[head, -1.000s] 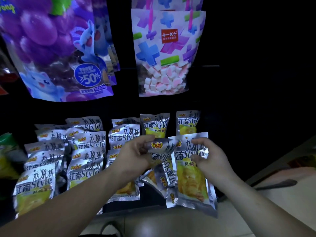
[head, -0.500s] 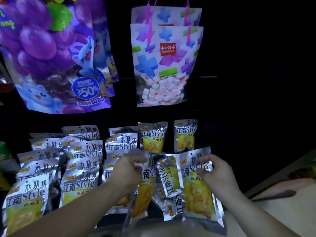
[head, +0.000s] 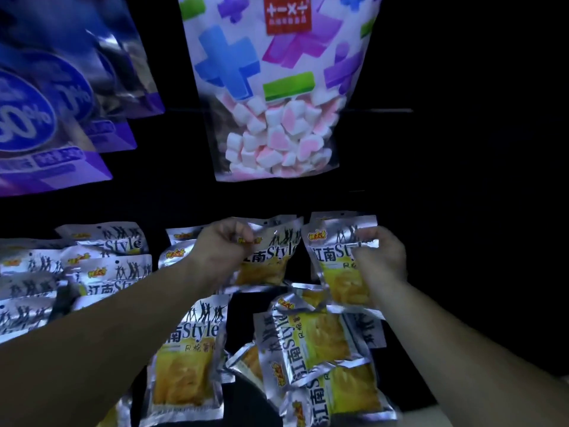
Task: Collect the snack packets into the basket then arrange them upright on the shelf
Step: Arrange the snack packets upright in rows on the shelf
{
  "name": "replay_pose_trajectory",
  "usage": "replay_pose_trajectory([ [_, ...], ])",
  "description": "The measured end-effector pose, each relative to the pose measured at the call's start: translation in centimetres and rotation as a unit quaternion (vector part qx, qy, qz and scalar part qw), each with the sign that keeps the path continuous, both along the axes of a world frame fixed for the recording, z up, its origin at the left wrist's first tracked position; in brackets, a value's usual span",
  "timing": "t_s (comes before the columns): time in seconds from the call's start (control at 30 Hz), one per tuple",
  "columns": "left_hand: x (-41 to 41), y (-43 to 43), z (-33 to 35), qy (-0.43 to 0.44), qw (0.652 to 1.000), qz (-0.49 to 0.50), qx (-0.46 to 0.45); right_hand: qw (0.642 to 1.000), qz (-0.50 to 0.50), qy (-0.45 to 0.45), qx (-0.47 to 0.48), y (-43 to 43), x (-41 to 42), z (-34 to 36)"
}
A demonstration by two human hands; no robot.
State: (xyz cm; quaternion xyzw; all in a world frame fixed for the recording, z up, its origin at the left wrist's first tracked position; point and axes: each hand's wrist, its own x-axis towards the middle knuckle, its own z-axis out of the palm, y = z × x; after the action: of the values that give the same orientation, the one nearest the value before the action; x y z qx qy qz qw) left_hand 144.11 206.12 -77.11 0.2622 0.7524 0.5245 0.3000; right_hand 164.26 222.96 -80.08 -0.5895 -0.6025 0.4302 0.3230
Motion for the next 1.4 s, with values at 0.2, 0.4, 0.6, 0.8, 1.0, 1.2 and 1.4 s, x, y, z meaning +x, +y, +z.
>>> replay_pose_trajectory([
  [0.2,-0.8,2.3,-4.5,0.035,0.999,0.019,0.005,0.994,0.083,-0.016,0.070,1.2,-0.1,-2.7],
  [0.4,-1.6,2.8,-6.3,0.144,0.983,-0.034,-0.104,0.992,0.096,-0.067,0.044,3.2,-0.4,-5.6],
  [0.6,-2.2,3.0,-6.7,0.145,0.987,-0.012,-0.069,0.992,0.088,-0.090,0.029,4.0,-1.3,-7.2],
  [0.8,-2.0,2.8,-6.0,0.271,0.961,0.032,-0.034,0.985,0.109,-0.116,0.073,4.7,-1.3,-6.6],
  [1.0,-1.0,1.6,-5.1,0.317,0.946,0.038,-0.059,0.968,0.142,-0.197,0.064,3.9,-0.8,-5.9],
  [1.2,0.1,0.2,-6.2,0.341,0.939,0.009,-0.051,0.918,0.142,-0.289,0.231,0.8,0.3,-3.4],
  [1.4,4.4,-0.1,-10.4,0.266,0.931,-0.189,-0.161,0.880,0.348,-0.294,0.136,-0.7,0.5,-6.1],
])
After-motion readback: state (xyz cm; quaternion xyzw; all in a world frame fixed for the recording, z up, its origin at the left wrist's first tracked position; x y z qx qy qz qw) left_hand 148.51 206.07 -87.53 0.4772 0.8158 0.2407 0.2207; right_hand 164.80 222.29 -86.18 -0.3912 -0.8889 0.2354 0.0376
